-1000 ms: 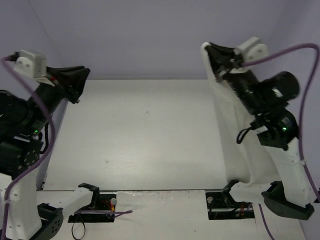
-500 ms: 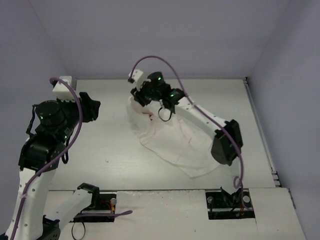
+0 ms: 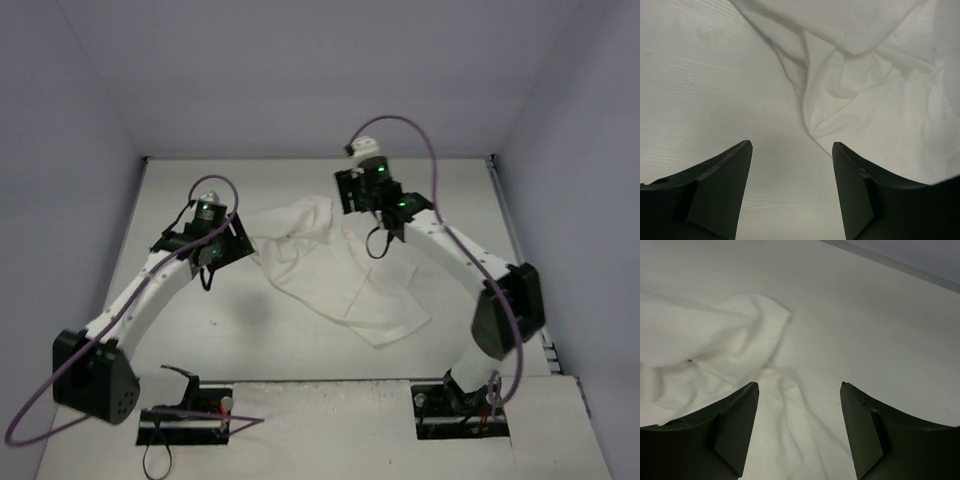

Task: Fold and stack the t-shirts
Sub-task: Flatten out the tshirt

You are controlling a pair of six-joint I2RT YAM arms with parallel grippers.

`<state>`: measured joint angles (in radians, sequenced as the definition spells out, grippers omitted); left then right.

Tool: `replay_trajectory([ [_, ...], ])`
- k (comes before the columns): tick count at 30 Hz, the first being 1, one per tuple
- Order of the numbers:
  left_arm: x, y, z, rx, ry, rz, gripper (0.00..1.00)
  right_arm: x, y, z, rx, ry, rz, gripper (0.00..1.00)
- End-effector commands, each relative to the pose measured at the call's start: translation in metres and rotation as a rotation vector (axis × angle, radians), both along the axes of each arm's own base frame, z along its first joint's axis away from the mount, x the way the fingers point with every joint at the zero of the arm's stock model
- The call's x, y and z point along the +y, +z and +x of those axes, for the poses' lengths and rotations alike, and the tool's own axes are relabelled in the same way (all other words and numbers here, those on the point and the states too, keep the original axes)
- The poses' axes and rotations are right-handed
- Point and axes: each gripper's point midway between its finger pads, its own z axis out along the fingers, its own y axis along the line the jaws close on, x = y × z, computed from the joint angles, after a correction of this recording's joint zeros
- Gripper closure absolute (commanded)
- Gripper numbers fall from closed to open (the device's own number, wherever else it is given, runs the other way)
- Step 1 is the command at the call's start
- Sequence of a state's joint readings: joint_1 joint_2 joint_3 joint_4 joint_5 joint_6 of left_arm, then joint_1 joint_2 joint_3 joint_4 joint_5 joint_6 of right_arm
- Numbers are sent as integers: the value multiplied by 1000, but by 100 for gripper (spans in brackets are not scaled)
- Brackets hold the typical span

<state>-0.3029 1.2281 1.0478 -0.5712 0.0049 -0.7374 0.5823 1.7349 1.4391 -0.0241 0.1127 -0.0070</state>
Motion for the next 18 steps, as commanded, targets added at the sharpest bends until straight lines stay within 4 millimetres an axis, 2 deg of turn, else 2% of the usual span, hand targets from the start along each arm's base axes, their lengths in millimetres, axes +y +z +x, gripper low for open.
replay_trajectory([
  [1,-63,0,26,-46,8,-171,39,-81,31,-43,-84,-294,123,37],
  [3,-80,-9,23,-27,-16,-169,39,-100,20,-65,-69,-342,152,37],
  [4,-86,-24,23,-1,-12,-154,39,-109,12,-79,-57,-365,177,37],
  [5,-87,-38,23,20,0,-138,39,-115,5,-89,-46,-377,192,37],
  [6,-89,-42,26,24,8,-144,39,-116,4,-89,-45,-381,193,37],
  [8,-90,-68,24,69,28,-142,40,-126,-14,-108,-13,-399,203,37],
  [10,-90,-86,25,106,27,-117,42,-129,-22,-116,10,-420,229,38],
  [14,-87,-99,25,130,27,-81,43,-134,-41,-130,62,-453,250,38],
  [18,-86,-100,31,117,21,-61,44,-137,-63,-140,112,-490,261,38],
])
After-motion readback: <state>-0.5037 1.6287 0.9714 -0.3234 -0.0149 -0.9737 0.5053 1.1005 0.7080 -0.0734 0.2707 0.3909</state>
